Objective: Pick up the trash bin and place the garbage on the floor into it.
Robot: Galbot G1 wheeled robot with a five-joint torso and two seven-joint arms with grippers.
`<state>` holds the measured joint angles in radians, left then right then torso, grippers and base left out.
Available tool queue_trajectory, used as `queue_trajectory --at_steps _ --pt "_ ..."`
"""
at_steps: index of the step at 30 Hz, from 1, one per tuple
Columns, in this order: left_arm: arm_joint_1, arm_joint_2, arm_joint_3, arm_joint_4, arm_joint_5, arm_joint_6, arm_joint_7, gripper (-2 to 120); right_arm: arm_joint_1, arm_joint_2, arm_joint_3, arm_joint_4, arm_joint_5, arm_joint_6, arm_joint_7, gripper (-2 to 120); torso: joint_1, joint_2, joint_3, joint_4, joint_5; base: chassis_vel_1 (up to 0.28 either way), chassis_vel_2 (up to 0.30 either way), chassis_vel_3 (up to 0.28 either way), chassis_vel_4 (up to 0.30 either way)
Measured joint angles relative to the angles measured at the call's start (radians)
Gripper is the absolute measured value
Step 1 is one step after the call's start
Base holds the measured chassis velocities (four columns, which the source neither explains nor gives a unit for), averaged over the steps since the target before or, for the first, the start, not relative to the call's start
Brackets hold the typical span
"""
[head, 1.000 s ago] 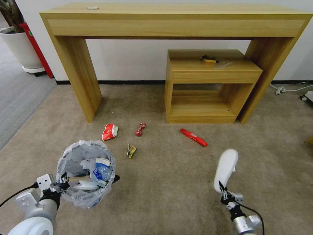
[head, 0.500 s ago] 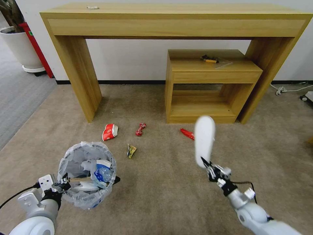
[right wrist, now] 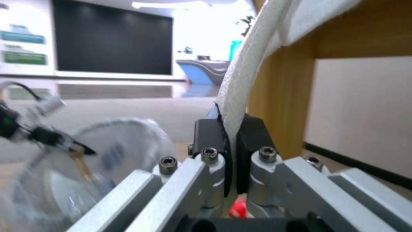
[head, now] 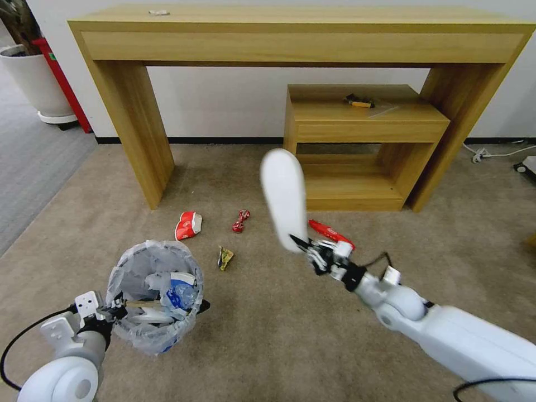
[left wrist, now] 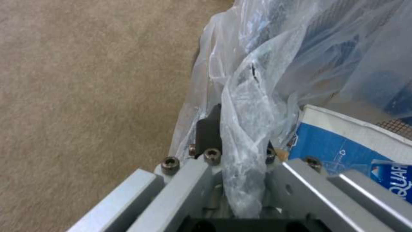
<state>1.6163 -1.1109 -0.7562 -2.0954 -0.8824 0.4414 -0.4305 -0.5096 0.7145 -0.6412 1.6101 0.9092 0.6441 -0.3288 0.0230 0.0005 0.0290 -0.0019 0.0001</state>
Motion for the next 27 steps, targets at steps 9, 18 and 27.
queue_trajectory --at_steps 9,18,27 --pt "-0.039 0.016 0.024 0.027 -0.017 0.002 -0.011 0 0.263 0.136 -0.260 -0.008 0.035 -0.021 0.037 1 0.000 0.000 0.000 0.0002 0.0000 0.000 0.000 0.000 0.000" --pt "-0.061 0.027 0.041 0.021 -0.044 0.005 -0.024 0 0.387 0.289 -0.430 -0.119 0.049 -0.027 0.068 1 0.000 0.000 0.000 0.0000 0.0000 0.000 0.000 0.000 0.000" --pt "-0.065 0.044 0.058 0.006 -0.060 0.007 -0.029 0 0.418 0.459 -0.501 -0.234 0.052 -0.022 0.072 1 0.000 0.000 0.000 0.0001 -0.0001 0.000 0.000 0.000 0.000"
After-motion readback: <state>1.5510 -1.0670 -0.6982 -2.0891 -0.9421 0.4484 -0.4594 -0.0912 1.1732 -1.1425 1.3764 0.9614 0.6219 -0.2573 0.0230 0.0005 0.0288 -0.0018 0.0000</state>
